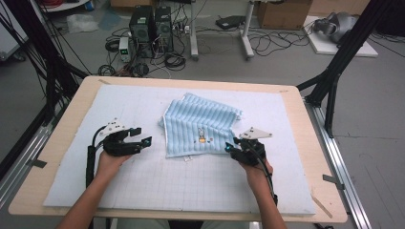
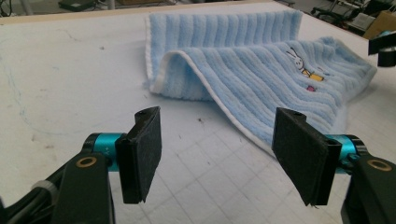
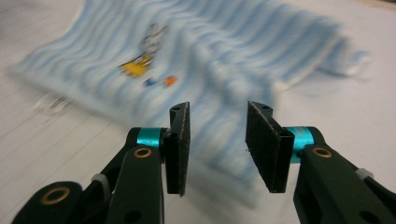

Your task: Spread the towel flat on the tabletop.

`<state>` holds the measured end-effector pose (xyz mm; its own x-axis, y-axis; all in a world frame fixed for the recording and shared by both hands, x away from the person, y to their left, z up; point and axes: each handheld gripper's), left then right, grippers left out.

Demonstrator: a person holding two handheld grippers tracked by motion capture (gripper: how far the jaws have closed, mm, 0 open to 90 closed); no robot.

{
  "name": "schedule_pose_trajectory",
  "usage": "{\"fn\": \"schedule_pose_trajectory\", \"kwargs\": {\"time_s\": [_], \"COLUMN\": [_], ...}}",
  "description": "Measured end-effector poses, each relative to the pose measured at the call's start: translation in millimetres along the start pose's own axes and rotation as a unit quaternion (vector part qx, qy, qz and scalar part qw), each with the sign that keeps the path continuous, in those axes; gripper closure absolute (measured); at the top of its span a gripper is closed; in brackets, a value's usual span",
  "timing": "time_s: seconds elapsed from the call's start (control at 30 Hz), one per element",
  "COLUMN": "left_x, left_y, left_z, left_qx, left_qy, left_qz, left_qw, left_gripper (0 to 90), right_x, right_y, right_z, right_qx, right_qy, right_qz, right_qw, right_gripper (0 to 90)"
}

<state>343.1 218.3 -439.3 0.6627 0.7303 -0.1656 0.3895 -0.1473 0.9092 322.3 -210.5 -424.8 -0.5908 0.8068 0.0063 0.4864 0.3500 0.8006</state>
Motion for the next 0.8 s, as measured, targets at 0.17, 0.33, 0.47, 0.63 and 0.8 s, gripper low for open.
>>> {"fn": "schedule_pose_trajectory", "kwargs": {"time_s": [0.17, 0.33, 0.47, 0.63, 0.8], "left_x": [-6.8, -15.0, -21.4, -31.5, -45.1], "left_y": [-4.6, -9.2, -12.1, -15.9, -18.0], "left_z": [-7.2, -17.6, -23.9, -29.0, -29.2], "left_qx": [-0.001, -0.006, -0.005, -0.003, 0.004], "left_qy": [0.003, 0.003, 0.002, -0.004, -0.019], "left_qz": [-0.002, -0.005, 0.000, 0.005, 0.016], "left_qw": [1.0000, 1.0000, 1.0000, 1.0000, 0.9997], "left_gripper": [33.3, 33.3, 33.7, 35.8, 39.8], "right_x": [5.6, 7.5, 22.2, 41.4, 53.4], "right_y": [-8.5, -9.6, -15.4, -34.4, -46.2], "right_z": [17.4, 21.1, 9.2, -11.8, -33.4], "right_qx": [0.039, 0.056, 0.066, 0.055, 0.051], "right_qy": [0.008, 0.005, 0.039, 0.115, 0.143], "right_qz": [-0.003, 0.006, -0.018, -0.027, -0.032], "right_qw": [0.9992, 0.9984, 0.9969, 0.9915, 0.9878], "right_gripper": [58.3, 83.1, 83.7, 83.5, 81.4]}}
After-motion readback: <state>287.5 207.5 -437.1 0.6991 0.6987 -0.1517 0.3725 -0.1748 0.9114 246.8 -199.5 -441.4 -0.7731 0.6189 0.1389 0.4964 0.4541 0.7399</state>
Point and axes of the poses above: each handheld gripper's, and its own axes: z roughly forward along the jaws, y roughly out of its top, x roughly to its left
